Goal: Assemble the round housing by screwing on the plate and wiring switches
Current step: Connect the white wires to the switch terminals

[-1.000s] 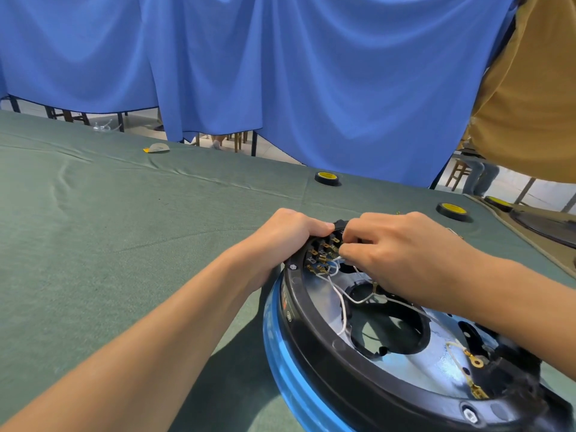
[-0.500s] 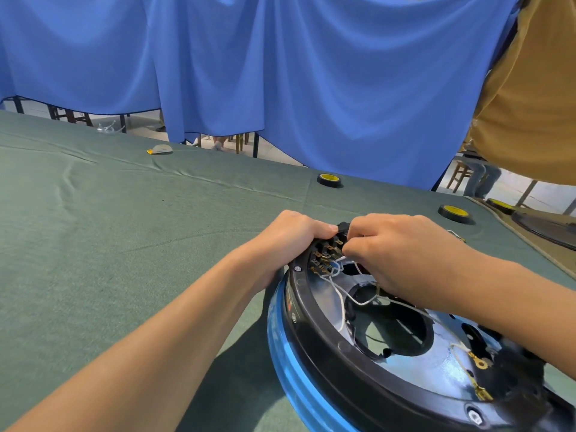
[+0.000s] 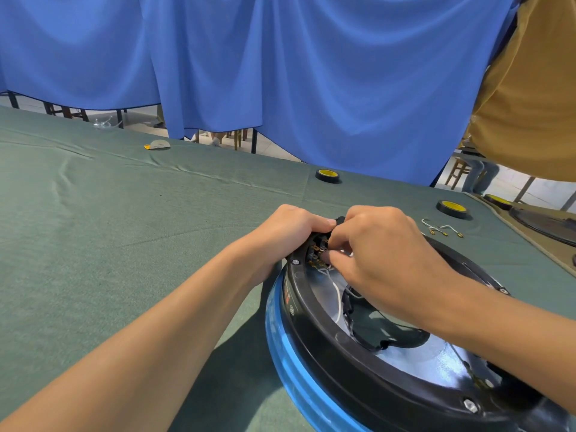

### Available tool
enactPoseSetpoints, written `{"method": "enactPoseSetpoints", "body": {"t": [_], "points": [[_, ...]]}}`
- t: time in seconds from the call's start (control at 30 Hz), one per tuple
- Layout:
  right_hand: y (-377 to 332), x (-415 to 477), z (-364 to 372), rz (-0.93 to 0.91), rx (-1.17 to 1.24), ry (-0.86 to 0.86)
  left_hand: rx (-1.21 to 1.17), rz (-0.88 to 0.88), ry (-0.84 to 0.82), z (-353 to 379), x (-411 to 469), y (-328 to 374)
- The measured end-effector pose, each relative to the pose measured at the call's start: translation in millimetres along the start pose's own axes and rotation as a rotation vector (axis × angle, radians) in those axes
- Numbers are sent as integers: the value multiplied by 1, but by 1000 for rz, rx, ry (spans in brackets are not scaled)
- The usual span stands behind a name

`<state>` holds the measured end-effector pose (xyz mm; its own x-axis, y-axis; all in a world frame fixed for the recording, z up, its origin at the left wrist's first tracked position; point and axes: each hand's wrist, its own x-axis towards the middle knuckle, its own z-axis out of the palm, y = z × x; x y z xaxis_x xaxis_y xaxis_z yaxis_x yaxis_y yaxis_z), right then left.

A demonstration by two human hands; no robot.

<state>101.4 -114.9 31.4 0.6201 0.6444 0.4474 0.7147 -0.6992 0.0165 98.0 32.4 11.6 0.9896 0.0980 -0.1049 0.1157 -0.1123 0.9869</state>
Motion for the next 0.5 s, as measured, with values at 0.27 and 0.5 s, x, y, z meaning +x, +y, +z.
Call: {"method": "enactPoseSetpoints", "body": {"t": [0.27, 0.5], "points": [[5, 5, 3, -32, 6, -67, 22, 9, -30, -1, -3, 1], [15, 12, -8, -44, 105, -253, -4, 6, -8, 1, -2, 1]]}}
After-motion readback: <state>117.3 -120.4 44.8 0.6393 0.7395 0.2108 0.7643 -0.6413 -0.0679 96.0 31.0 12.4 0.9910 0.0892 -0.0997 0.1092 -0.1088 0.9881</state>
